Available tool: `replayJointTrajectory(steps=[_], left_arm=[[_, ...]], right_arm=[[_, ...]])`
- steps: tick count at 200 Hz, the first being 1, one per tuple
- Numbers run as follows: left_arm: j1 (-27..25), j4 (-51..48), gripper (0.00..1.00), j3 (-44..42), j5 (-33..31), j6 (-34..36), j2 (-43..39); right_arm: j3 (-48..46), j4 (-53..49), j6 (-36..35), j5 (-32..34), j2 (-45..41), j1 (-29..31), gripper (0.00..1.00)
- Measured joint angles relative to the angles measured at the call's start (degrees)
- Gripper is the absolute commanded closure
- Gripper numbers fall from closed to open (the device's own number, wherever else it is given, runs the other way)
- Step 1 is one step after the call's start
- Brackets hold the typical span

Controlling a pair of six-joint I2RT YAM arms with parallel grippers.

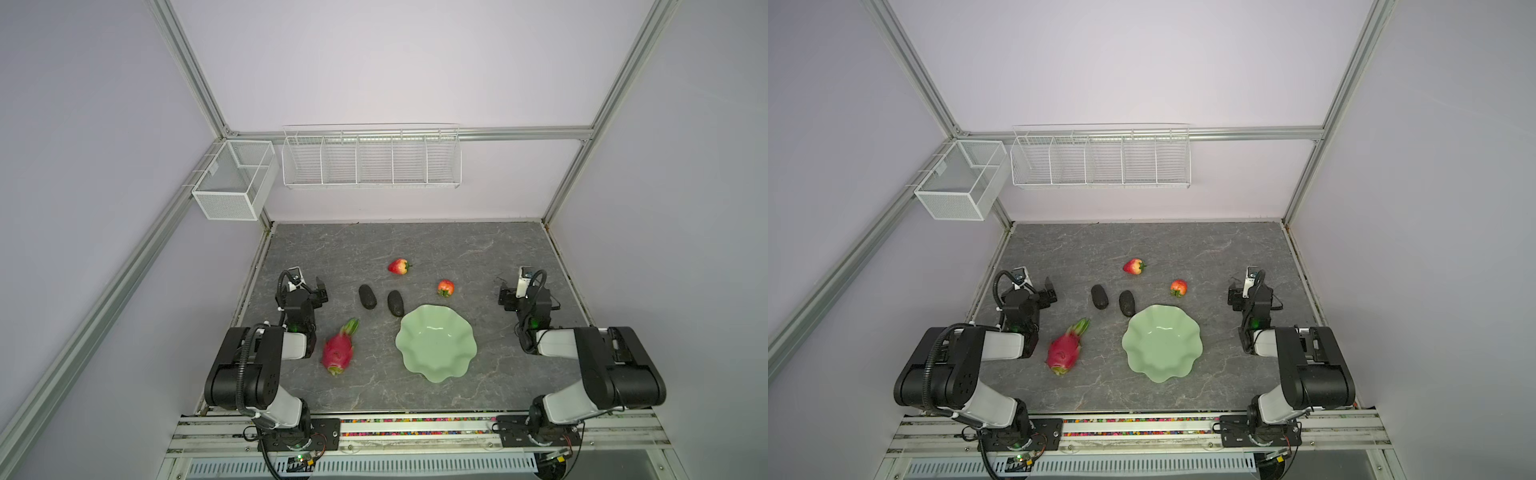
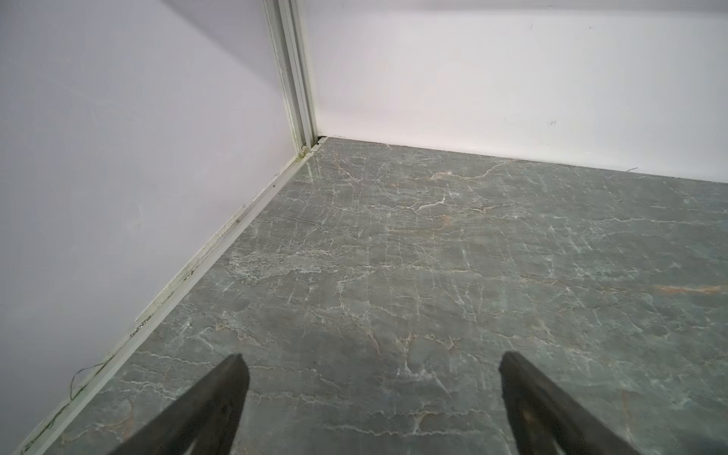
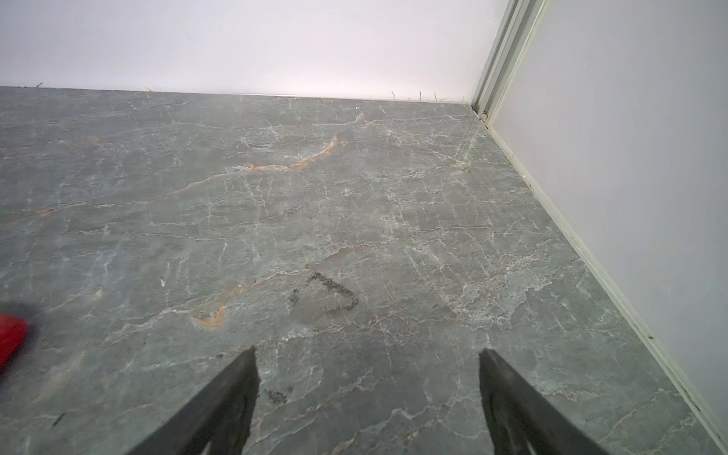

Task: Place and organize the fake fruits in the fruit bowl
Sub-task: 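Move left gripper over the pink dragon fruit while right gripper moves over bowl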

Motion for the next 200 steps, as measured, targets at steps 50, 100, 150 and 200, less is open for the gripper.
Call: replayJointTrajectory(steps=[50,100,150,200], left_arm=[[0.00,0.00,0.00,0.00,0.02,0.00,0.00],[0.39,-0.33,0.00,0.00,0.42,0.00,0.00],[0.15,-1.77,0.01,0.00,-0.37,-0.02,-0.94],[-5.53,-36.85,0.01,15.67,-7.78,-5.42,-23.71]], right_arm=[[0.00,0.00,0.02,0.00,0.00,0.00,0.12],[0.00,0.00,0.02,0.00,0.00,0.00,0.12],[-0.24,-0.04,0.15,1.42,-0.66,0.20,0.12],[10.23,-25.27,1.57,5.35,-21.88,7.10,0.12]])
